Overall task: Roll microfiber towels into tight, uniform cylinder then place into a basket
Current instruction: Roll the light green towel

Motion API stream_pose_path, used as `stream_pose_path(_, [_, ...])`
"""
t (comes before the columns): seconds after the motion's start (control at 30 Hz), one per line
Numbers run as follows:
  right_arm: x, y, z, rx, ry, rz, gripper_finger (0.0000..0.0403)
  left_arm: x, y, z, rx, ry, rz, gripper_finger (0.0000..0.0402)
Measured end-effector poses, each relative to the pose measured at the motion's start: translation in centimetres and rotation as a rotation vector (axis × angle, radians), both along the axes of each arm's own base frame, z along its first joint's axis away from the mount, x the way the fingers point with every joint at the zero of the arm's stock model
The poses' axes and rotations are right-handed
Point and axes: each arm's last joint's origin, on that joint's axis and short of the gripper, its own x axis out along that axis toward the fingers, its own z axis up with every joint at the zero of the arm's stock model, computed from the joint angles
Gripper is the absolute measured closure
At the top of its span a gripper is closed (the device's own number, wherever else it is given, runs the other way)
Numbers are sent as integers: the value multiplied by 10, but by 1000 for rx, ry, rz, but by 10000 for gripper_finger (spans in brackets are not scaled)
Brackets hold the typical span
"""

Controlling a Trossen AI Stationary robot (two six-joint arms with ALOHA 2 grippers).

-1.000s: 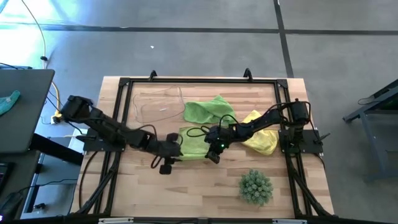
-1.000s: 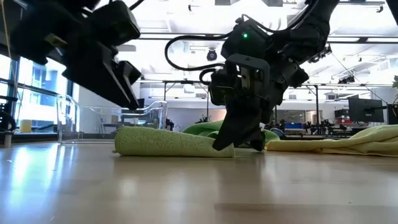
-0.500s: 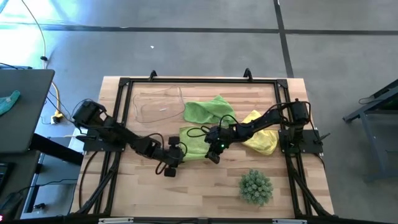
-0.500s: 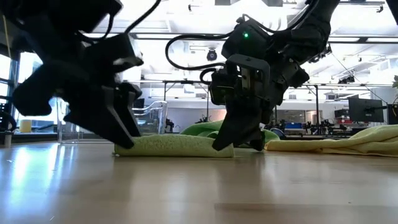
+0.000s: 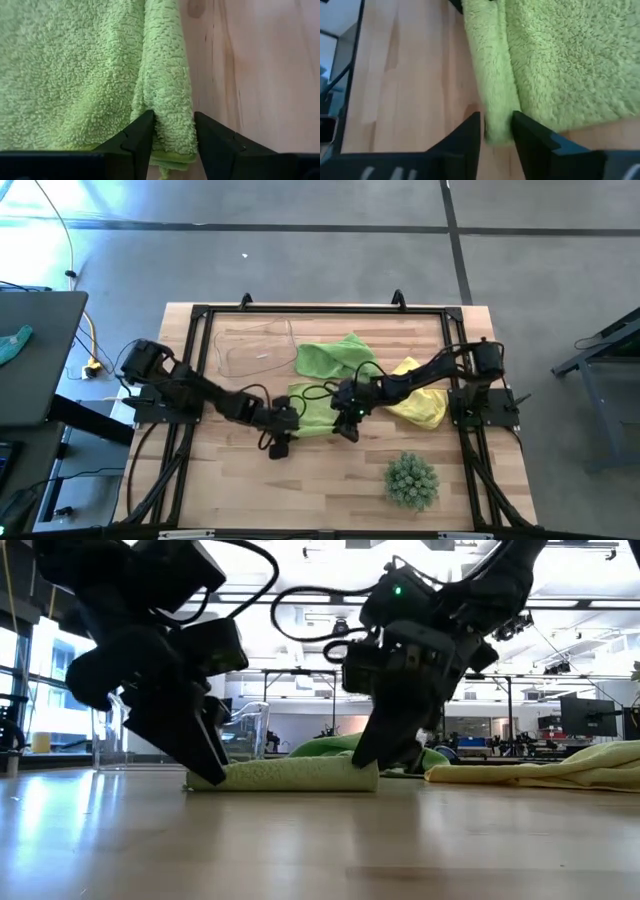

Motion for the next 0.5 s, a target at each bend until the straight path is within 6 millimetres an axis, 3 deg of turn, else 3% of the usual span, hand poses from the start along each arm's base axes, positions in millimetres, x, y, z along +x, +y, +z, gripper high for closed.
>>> stream_pose_path(0.17, [-12,6,18,-96,12,59,282,1,8,0,-61,8,64,271])
stream_pose_path(0.37, [-12,47,22,-547,-185,286,281,2,13,0,-95,10,84,271])
stream_pose_path(0.5, [-8,61,22,-670,-281,317,281,2,14,0,-100,6,83,271])
